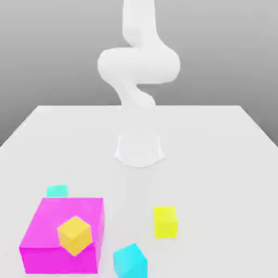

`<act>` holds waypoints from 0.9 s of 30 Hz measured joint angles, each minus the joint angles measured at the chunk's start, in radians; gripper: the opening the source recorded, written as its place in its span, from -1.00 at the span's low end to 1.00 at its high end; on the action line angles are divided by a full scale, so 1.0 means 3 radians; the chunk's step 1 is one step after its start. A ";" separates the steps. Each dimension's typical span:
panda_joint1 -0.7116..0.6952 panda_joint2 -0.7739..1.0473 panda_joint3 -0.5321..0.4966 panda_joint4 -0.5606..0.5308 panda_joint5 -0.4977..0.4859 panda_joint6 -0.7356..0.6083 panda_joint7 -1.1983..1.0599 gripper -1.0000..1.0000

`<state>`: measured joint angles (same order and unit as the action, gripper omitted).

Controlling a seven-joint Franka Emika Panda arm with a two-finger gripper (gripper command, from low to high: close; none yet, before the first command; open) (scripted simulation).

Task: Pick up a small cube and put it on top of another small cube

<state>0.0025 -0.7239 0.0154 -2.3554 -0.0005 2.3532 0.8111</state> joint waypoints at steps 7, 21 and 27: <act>0.0038 0.0849 0.0156 -0.0585 -0.0011 0.0579 0.0124 0.00; 0.0183 0.2609 0.0335 -0.1583 -0.0084 0.1806 0.0391 0.00; 0.0413 0.3278 0.0055 -0.1485 -0.0301 0.2357 0.0553 -1.00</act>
<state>0.1265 0.2594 0.0318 -2.8010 -0.0908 3.0602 0.9772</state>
